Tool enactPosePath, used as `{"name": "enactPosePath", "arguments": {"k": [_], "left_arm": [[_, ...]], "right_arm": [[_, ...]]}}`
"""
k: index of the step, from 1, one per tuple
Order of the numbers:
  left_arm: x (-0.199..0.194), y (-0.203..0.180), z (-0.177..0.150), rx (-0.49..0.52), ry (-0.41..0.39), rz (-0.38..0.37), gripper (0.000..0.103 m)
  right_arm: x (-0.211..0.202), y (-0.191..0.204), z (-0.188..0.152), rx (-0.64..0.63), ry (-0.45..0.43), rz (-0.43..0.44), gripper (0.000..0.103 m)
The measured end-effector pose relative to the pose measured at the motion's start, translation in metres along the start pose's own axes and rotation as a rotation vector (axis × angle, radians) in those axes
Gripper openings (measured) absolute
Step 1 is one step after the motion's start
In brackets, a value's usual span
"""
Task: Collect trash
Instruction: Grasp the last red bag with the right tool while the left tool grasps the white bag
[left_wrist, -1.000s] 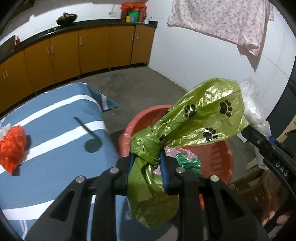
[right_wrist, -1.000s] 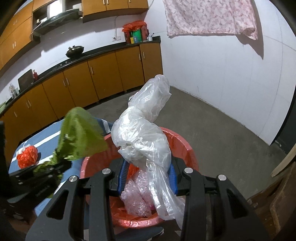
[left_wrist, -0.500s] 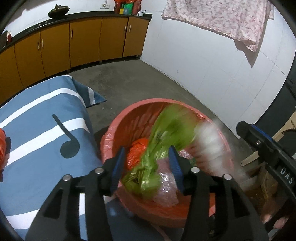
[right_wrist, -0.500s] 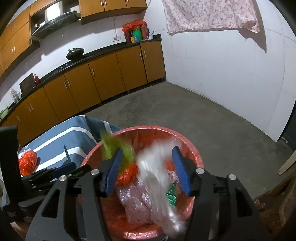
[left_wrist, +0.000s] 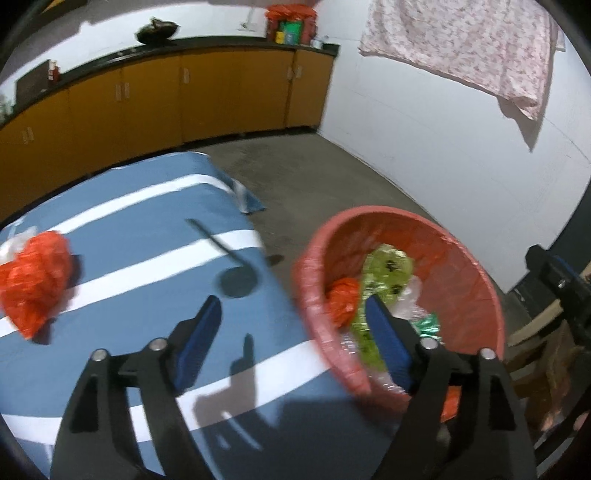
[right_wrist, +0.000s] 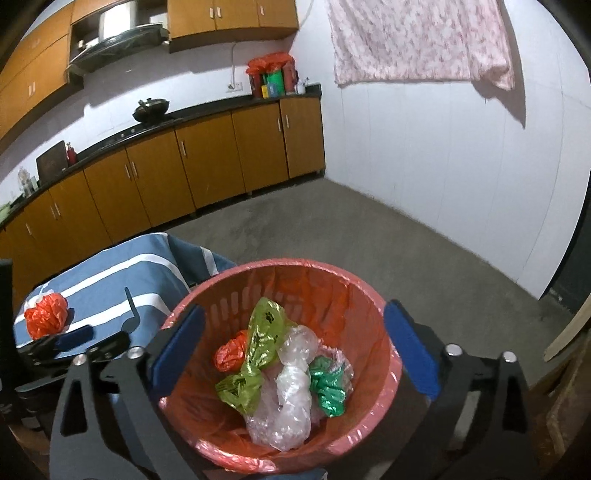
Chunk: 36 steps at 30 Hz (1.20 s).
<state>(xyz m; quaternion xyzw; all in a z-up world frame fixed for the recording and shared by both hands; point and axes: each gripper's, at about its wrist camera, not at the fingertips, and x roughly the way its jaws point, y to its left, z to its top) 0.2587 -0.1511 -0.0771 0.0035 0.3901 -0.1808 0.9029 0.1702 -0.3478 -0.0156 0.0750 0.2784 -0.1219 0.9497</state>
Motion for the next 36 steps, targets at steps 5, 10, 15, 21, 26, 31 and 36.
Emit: {"name": "enactPosePath", "arguments": {"k": [5,10,15,21,26,31,36], "left_arm": [[-0.035,0.054,-0.014,-0.037,-0.059,0.111,0.091],[-0.080,0.123,-0.037,-0.095,-0.124,0.261,0.096],[-0.119,0.201,-0.066,-0.172,-0.139,0.428,0.097],[-0.156,0.278,-0.100,-0.331,-0.138,0.545,0.097],[-0.178,0.319,-0.116,-0.423,-0.172,0.599,0.098],[-0.184,0.339,-0.114,-0.439,-0.193,0.622,0.099],[-0.180,0.346,-0.112,-0.442,-0.197,0.621,0.099]], "right_arm": [[0.002,0.044,-0.006,-0.092,0.001,0.011,0.101],[0.004,0.103,-0.011,-0.151,0.032,0.137,0.101],[0.007,0.176,-0.017,-0.212,0.060,0.262,0.101],[0.018,0.269,-0.030,-0.272,0.106,0.366,0.101],[0.038,0.330,-0.035,-0.270,0.121,0.381,0.101],[0.065,0.371,-0.036,-0.235,0.147,0.345,0.101],[0.092,0.391,-0.042,-0.244,0.210,0.295,0.101]]}}
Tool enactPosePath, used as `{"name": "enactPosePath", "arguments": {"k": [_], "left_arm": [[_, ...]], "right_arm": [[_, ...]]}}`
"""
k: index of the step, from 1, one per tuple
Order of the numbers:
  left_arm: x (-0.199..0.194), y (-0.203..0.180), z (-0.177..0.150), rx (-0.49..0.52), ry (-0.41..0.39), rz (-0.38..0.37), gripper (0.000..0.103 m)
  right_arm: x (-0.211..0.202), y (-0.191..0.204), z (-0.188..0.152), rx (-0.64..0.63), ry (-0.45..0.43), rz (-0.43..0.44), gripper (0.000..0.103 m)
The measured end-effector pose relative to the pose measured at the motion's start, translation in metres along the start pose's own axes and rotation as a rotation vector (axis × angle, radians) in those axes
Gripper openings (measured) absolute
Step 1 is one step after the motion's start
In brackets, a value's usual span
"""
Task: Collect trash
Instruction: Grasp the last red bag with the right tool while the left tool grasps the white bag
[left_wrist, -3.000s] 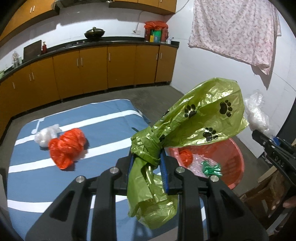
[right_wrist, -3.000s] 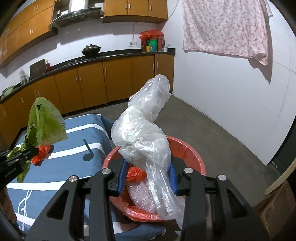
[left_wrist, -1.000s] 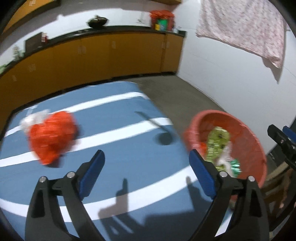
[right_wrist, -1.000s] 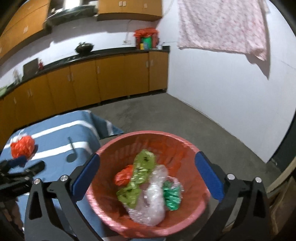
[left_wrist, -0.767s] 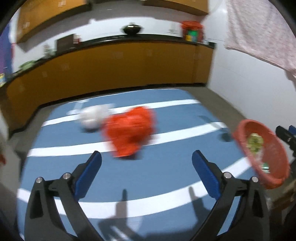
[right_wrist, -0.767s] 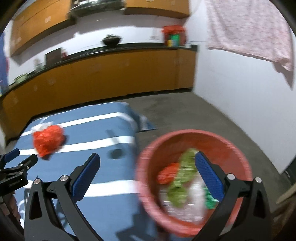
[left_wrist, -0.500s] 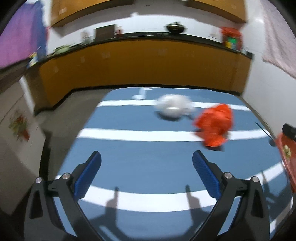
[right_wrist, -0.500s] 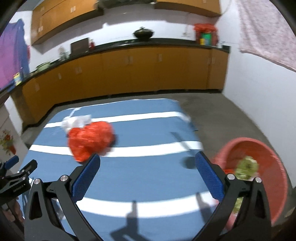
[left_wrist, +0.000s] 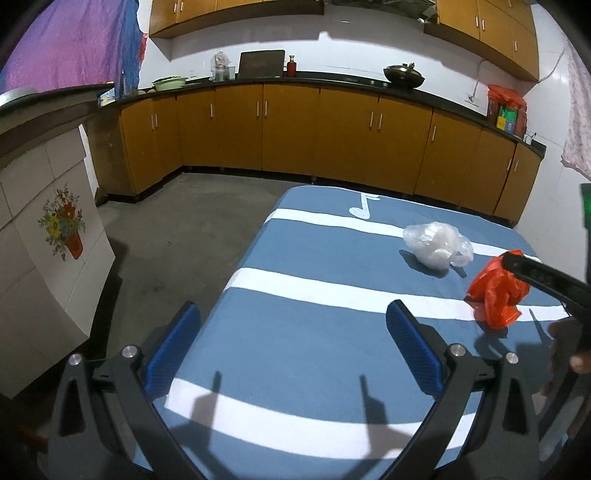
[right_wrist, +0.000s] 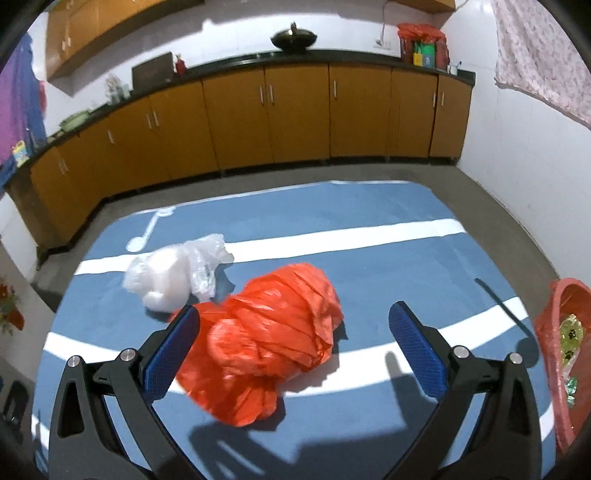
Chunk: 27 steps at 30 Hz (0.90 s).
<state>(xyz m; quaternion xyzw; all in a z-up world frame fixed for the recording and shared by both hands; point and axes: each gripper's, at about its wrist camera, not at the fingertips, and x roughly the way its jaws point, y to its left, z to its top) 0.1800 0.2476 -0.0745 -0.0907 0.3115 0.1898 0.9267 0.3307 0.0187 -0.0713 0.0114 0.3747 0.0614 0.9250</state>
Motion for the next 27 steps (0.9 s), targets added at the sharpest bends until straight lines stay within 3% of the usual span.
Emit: {"name": "enactPosePath", "arguments": {"k": [3,5,7,10,18,27], "left_arm": [[0.006,-0.003,0.001,0.005,0.002,-0.007,0.099],[0.010,-0.007,0.002,0.016,0.001,-0.016,0.099],[0.015,-0.010,0.005,0.028,-0.001,-0.024,0.099],[0.019,-0.018,0.009,0.035,-0.013,-0.044,0.099],[0.042,-0.061,0.029,0.072,-0.024,-0.117,0.099],[0.100,-0.139,0.059,0.221,0.000,-0.193,0.099]], "right_arm": [[0.008,-0.001,-0.005,0.000,0.021,0.044,0.098],[0.013,0.000,-0.008,-0.027,0.047,0.071,0.074],[0.018,-0.001,-0.013,-0.050,0.090,0.102,0.056],[0.015,-0.008,-0.016,-0.036,0.091,0.123,0.046],[-0.018,-0.063,-0.026,-0.026,0.026,0.030,0.042],[-0.040,-0.123,-0.032,0.042,0.009,-0.029,0.042]]}}
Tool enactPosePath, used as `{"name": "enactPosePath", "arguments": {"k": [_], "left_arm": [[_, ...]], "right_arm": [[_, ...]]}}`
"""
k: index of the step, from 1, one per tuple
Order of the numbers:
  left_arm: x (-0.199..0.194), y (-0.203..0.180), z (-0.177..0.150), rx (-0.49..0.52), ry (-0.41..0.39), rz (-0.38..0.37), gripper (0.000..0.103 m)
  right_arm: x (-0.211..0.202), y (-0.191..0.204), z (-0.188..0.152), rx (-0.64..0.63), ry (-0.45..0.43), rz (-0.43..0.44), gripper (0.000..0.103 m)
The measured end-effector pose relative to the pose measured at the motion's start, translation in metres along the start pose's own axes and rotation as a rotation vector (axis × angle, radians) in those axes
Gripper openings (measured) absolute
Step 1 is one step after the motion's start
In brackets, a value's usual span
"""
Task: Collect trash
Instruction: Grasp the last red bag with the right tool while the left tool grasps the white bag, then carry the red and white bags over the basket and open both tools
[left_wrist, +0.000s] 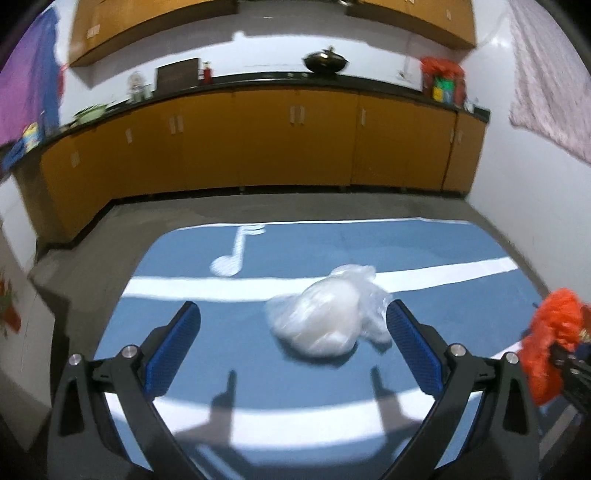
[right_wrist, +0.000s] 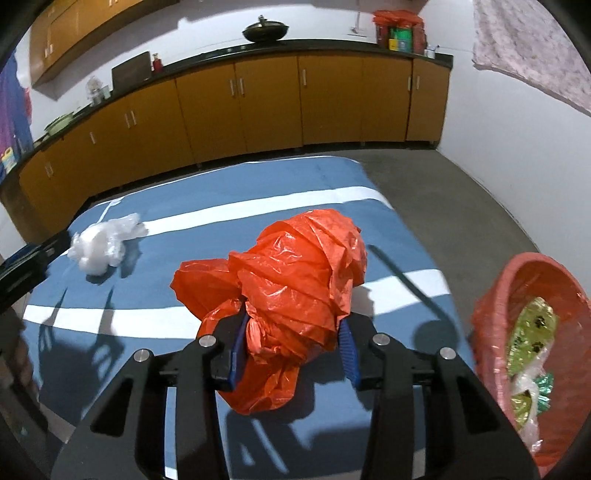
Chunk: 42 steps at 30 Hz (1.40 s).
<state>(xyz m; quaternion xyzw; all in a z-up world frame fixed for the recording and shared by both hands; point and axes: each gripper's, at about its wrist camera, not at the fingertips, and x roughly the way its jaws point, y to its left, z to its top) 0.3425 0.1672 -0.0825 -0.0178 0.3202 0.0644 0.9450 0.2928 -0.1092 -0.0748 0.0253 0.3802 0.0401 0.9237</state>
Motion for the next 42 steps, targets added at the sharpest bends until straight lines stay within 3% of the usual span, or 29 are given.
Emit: {"name": "enactPosePath", "arguments": {"k": [6,8,10,13,16,21,26,42], "left_arm": [[0.050,-0.015,0.008,0.060,0.098,-0.018,0.096],[0.062,-0.015,0.009,0.053,0.149,-0.051,0.079],[0.070,-0.015,0.010,0.044,0.175,-0.083,0.072],[0.077,-0.018,0.010,0.047,0.197,-0.111,0.051],[0.078,-0.019,0.009,0.041,0.192,-0.111,0.042],[0.062,-0.024,0.005,0.040,0.170,-0.081,0.040],[0.019,-0.040,0.002,0.094,0.094,-0.027,0.040],[-0.120,-0.079,-0.001,0.141,-0.030,-0.015,0.040]], "right_arm": [[0.002,-0.010,0.001,0.006,0.006,0.017,0.042],[0.003,-0.010,0.000,0.008,0.012,0.021,0.042],[0.004,-0.012,-0.001,0.014,0.019,0.025,0.042],[0.002,-0.016,-0.003,0.021,0.025,0.032,0.042],[0.002,-0.019,0.003,0.026,0.029,0.034,0.042],[-0.008,-0.020,0.002,0.011,0.011,0.026,0.042],[-0.031,-0.019,0.001,-0.013,-0.029,-0.008,0.042],[-0.113,-0.052,-0.011,0.024,-0.130,-0.060,0.042]]}}
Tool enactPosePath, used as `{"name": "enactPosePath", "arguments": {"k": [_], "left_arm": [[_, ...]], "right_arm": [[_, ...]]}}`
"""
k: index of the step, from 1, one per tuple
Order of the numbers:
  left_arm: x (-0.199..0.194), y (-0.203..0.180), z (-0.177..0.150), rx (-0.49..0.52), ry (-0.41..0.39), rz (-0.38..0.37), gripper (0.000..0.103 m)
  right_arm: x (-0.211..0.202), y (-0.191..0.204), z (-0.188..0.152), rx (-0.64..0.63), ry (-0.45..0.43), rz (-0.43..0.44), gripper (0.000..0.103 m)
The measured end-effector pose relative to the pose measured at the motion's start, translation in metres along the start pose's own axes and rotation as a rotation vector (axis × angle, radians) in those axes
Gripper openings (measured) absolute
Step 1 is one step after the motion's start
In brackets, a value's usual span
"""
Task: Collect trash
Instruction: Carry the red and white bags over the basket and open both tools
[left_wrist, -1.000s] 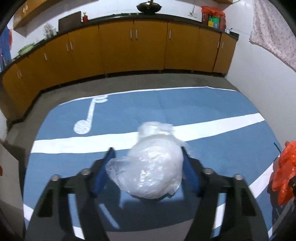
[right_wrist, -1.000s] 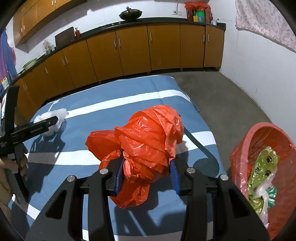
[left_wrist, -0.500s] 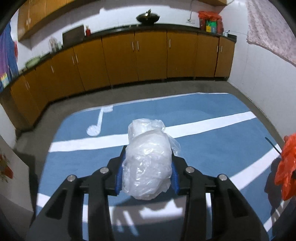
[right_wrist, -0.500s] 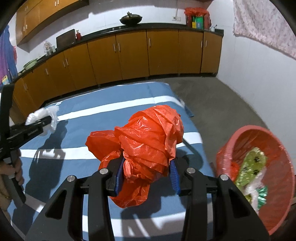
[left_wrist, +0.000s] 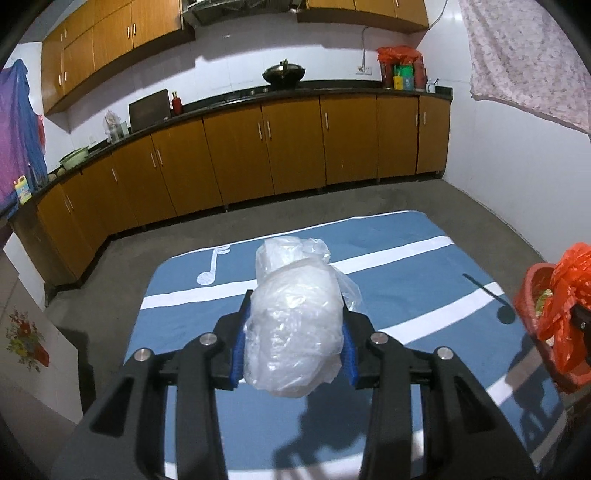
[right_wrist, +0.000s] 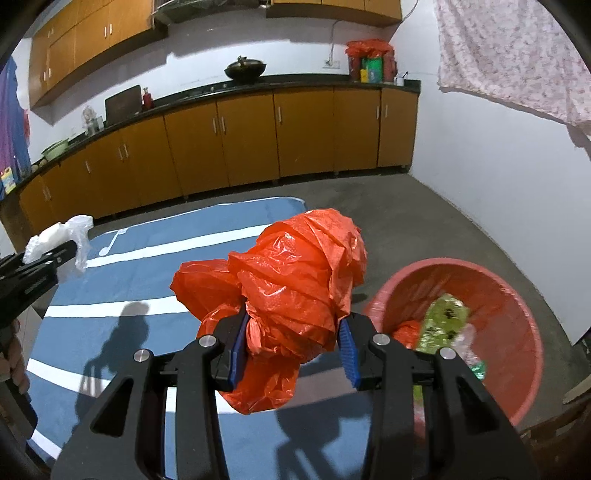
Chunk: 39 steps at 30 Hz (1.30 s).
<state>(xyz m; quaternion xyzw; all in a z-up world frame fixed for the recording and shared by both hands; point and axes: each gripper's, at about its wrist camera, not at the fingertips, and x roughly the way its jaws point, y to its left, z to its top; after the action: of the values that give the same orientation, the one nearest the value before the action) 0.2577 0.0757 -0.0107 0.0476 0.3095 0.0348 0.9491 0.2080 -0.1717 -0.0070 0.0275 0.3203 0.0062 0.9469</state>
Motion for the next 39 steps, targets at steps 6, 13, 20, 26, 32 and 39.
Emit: {"name": "enactPosePath", "arguments": {"k": [6,13,20,26,32,39], "left_arm": [[-0.037,-0.015,-0.002,0.009,-0.023,-0.017,0.040],[-0.058,-0.038,-0.005,0.022,-0.015,-0.073,0.040],[-0.067,-0.069,-0.011,0.049,-0.007,-0.133,0.040],[-0.071,-0.100,-0.014,0.071,0.001,-0.196,0.040],[-0.071,-0.132,-0.017,0.096,0.010,-0.258,0.040],[-0.068,-0.169,-0.019,0.119,0.025,-0.328,0.040]], "right_arm": [[-0.019,-0.014,-0.006,0.000,-0.017,-0.034,0.042],[-0.032,-0.030,-0.012,0.016,-0.022,-0.074,0.042],[-0.044,-0.050,-0.015,0.026,-0.037,-0.122,0.042],[-0.049,-0.070,-0.020,0.036,-0.032,-0.166,0.042],[-0.048,-0.088,-0.022,0.051,-0.018,-0.216,0.042],[-0.046,-0.114,-0.024,0.086,-0.001,-0.258,0.042]]}}
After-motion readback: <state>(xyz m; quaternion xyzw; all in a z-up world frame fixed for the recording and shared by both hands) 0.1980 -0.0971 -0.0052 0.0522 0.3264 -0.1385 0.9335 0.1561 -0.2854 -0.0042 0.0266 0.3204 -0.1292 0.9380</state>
